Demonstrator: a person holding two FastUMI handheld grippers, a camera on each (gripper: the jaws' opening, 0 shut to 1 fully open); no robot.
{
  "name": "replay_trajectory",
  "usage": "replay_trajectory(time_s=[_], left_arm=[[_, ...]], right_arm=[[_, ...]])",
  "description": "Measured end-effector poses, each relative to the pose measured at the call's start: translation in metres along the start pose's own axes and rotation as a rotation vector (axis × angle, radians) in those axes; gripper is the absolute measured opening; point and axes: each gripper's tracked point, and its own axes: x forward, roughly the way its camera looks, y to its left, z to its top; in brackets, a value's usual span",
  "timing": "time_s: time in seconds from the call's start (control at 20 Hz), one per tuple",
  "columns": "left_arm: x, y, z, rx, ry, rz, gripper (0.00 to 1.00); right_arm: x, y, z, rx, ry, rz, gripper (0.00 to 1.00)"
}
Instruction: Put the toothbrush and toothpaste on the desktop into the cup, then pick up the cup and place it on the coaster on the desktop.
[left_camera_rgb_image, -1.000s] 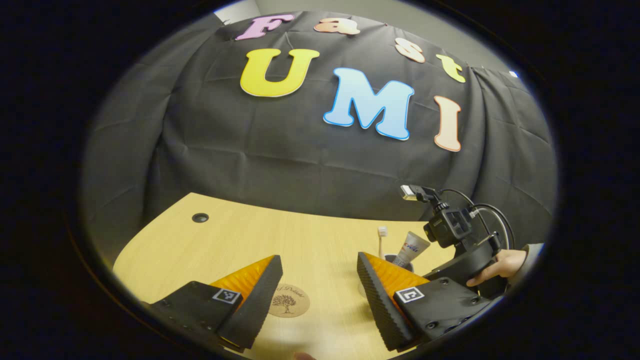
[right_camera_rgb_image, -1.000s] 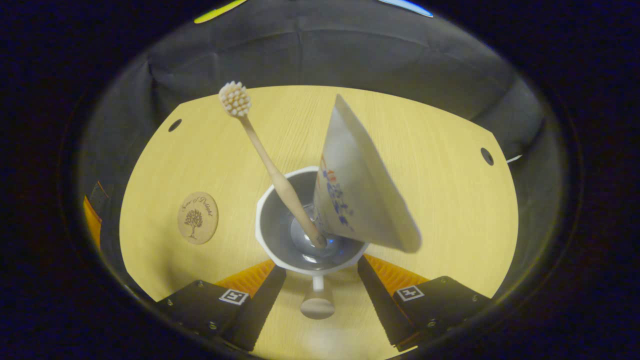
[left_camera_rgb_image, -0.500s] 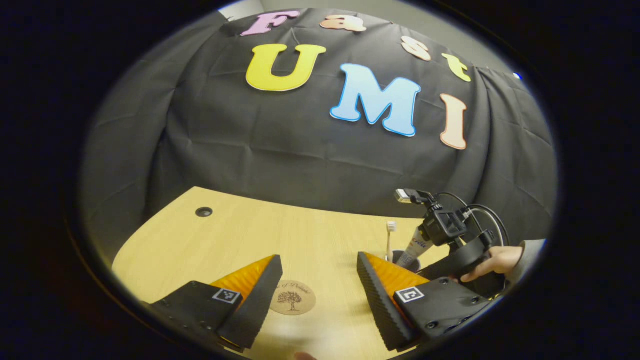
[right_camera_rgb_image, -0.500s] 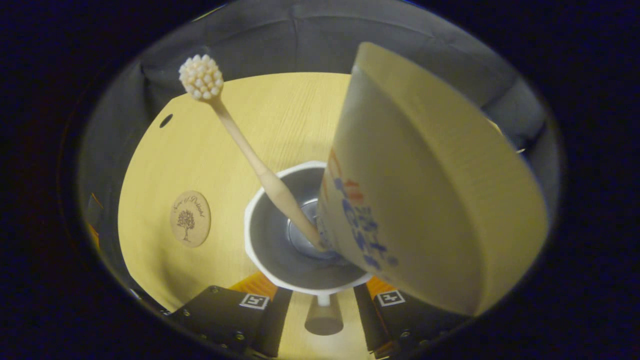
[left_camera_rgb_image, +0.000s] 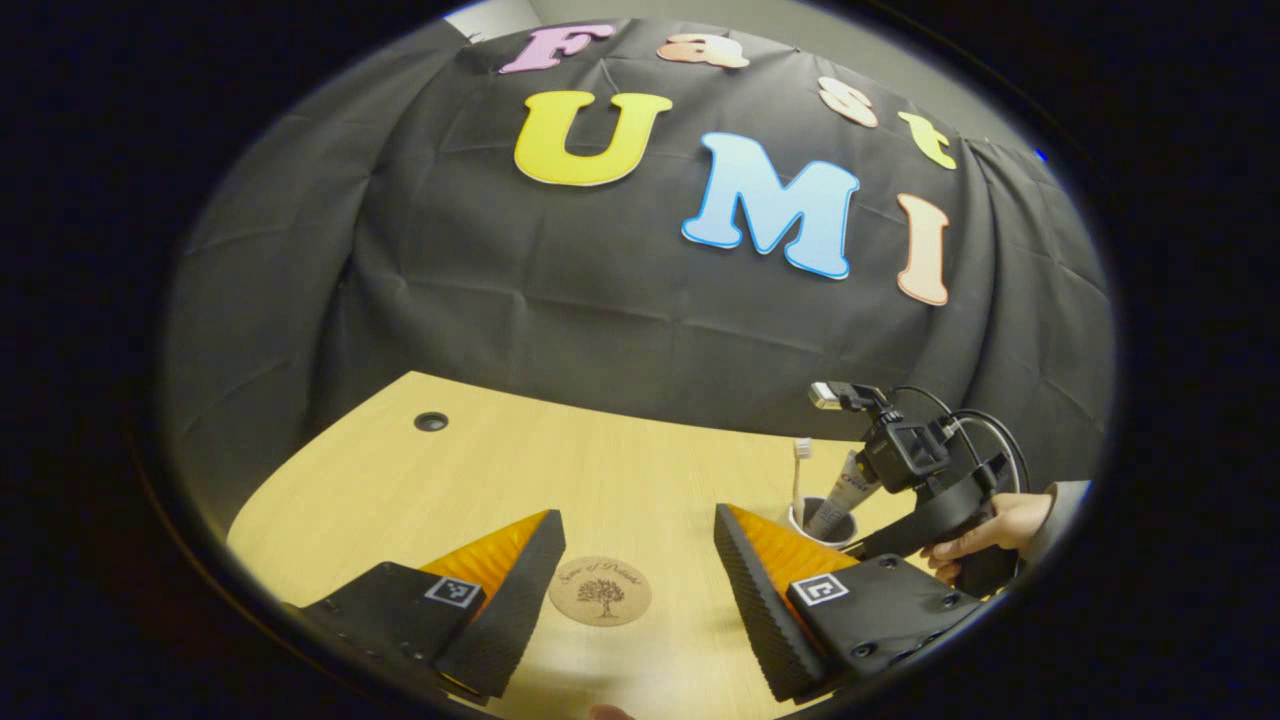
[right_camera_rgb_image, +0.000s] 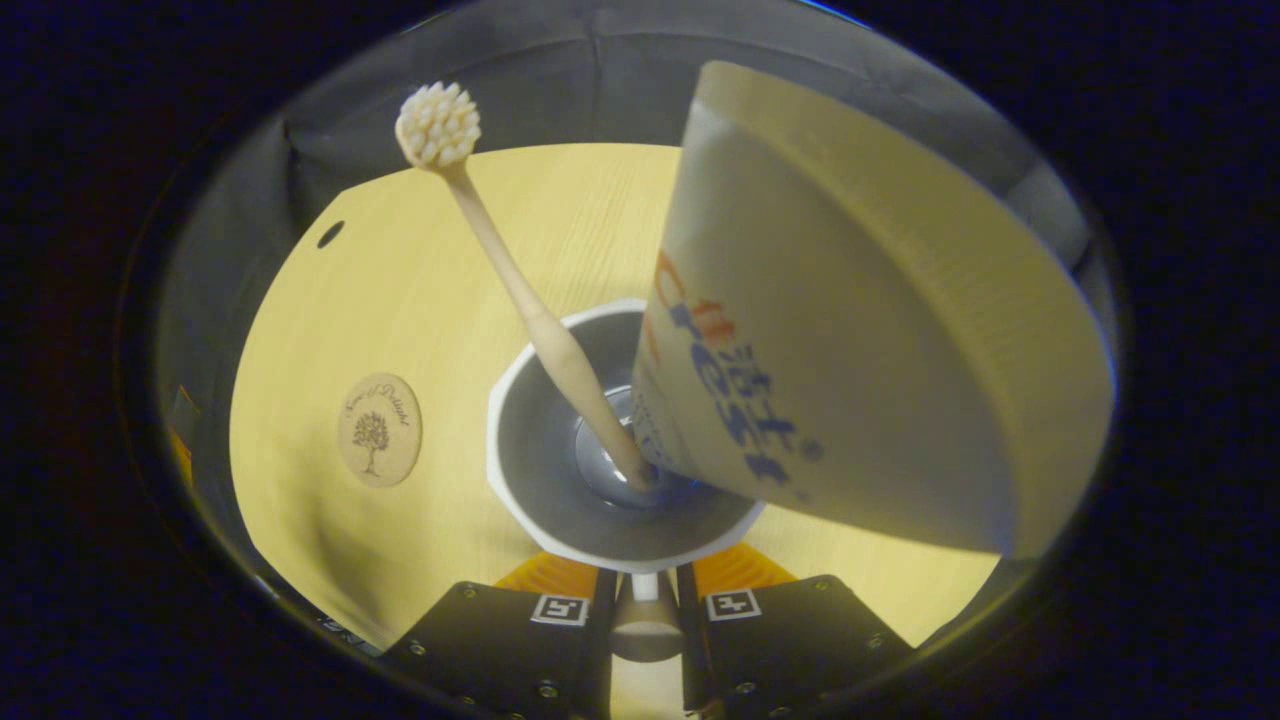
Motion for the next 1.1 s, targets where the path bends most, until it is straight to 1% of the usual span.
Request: replay_trajectory(time_s=[0.05, 0.15, 0.2, 0.3, 0.35, 0.4, 0.45, 0.55, 0.6, 0.95, 1.05, 1.1], left_arm=[[-0.004, 0.004, -0.001, -0.005, -0.001, 0.006, 0.96], [-0.015, 0.011, -0.003, -0.021, 0.000, 0.020, 0.96], [-0.018, 0.016, -0.002, -0.030, 0.002, 0.026, 0.97], [-0.022, 0.028, -0.002, -0.041, 0.003, 0.042, 0.96], [-0.024, 0.034, -0.002, -0.045, 0.002, 0.049, 0.96], [-0.030, 0.039, -0.001, -0.049, -0.002, 0.056, 0.96], [-0.033, 0.045, 0.001, -0.051, -0.007, 0.067, 0.96], [-0.044, 0.060, 0.005, -0.055, -0.020, 0.087, 0.96], [-0.047, 0.067, 0.006, -0.059, -0.025, 0.096, 0.96], [-0.067, 0.108, 0.005, -0.096, -0.029, 0.161, 0.96], [-0.072, 0.120, 0.002, -0.103, -0.029, 0.179, 0.96], [-0.074, 0.126, 0.002, -0.107, -0.030, 0.187, 0.94]], right_arm=[[-0.005, 0.003, 0.003, -0.009, -0.005, 0.008, 0.28], [-0.016, 0.013, 0.008, -0.034, -0.019, 0.019, 0.27], [-0.020, 0.020, 0.011, -0.045, -0.024, 0.027, 0.23], [-0.030, 0.033, 0.017, -0.064, -0.030, 0.043, 0.23], [-0.033, 0.041, 0.020, -0.078, -0.033, 0.047, 0.28], [-0.034, 0.049, 0.022, -0.095, -0.033, 0.050, 0.28], [-0.036, 0.056, 0.024, -0.111, -0.032, 0.054, 0.23], [-0.038, 0.071, 0.027, -0.130, -0.026, 0.066, 0.23], [-0.040, 0.077, 0.028, -0.138, -0.024, 0.074, 0.27], [-0.030, 0.115, 0.028, -0.182, 0.000, 0.121, 0.27], [-0.028, 0.122, 0.028, -0.200, 0.004, 0.122, 0.28], [-0.025, 0.125, 0.030, -0.211, 0.004, 0.117, 0.23]])
